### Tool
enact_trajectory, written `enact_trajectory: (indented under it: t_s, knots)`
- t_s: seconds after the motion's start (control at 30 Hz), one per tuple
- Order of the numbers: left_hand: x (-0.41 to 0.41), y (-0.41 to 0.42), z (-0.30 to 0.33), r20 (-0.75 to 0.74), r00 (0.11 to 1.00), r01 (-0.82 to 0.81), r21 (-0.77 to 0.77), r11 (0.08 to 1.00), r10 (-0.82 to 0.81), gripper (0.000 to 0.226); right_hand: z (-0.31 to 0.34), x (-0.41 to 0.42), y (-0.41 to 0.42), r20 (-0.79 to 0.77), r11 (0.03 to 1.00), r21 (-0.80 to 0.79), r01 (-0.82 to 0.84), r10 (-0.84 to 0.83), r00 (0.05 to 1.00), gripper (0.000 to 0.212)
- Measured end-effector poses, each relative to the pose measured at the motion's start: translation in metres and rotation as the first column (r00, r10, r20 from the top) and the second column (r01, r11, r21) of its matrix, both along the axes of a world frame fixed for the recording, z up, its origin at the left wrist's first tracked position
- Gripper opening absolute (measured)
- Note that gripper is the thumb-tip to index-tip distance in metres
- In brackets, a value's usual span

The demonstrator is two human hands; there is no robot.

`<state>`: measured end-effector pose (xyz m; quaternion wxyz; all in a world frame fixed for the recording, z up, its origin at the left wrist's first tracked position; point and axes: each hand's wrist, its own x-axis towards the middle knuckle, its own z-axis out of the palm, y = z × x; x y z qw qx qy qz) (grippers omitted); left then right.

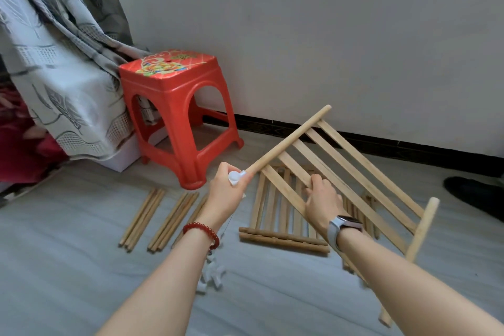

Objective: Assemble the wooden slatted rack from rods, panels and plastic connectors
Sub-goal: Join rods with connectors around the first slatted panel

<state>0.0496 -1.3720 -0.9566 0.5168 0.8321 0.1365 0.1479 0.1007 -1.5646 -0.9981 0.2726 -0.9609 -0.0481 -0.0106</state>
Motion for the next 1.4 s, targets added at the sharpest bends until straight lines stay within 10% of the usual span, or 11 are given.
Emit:
enact_trajectory:
  t_s: [0.5, 0.7, 0.83, 1.07, 1.23, 1.33, 1.4]
  knots:
    - [0.01, 0.005, -0.024, -0.002, 0.999, -0.049, -0.128, 0.991, 0.05, 0.018, -0.022, 0.019, 0.02, -0.08, 0.981, -0.073, -0.181, 0.175, 0.981, 0.007]
    - [0.003, 0.019, -0.033, -0.274, 0.884, 0.409, 0.059, 0.911, -0.379, 0.05, -0.038, 0.03, 0.004, -0.212, 0.936, -0.127, -0.328, 0.297, 0.931, 0.017]
    - [-0.002, 0.012, -0.041, -0.411, 0.777, 0.602, 0.263, 0.754, -0.477, 0.028, -0.049, 0.036, -0.009, -0.392, 0.867, -0.186, -0.463, 0.367, 0.844, 0.008]
    - [0.016, 0.017, -0.051, -0.359, 0.9, 0.299, 0.097, 0.949, -0.246, 0.052, -0.066, 0.034, 0.012, -0.719, 0.775, -0.059, -0.629, 0.405, 0.565, 0.039]
    - [0.019, 0.019, -0.075, -0.567, 0.822, 0.075, 0.022, 0.997, -0.049, 0.049, -0.072, 0.021, 0.023, -0.793, 0.803, 0.306, -0.512, 0.512, 0.329, 0.039]
    - [0.018, 0.022, -0.086, -0.601, 0.799, 0.016, 0.001, 1.0, -0.012, 0.051, -0.074, 0.015, 0.03, -0.732, 0.743, 0.36, -0.564, 0.6, 0.322, 0.026]
    - [0.022, 0.023, -0.087, -0.601, 0.8, 0.014, 0.021, 1.0, 0.002, 0.056, -0.079, 0.014, 0.032, -0.704, 0.706, 0.187, -0.683, 0.581, 0.408, 0.053]
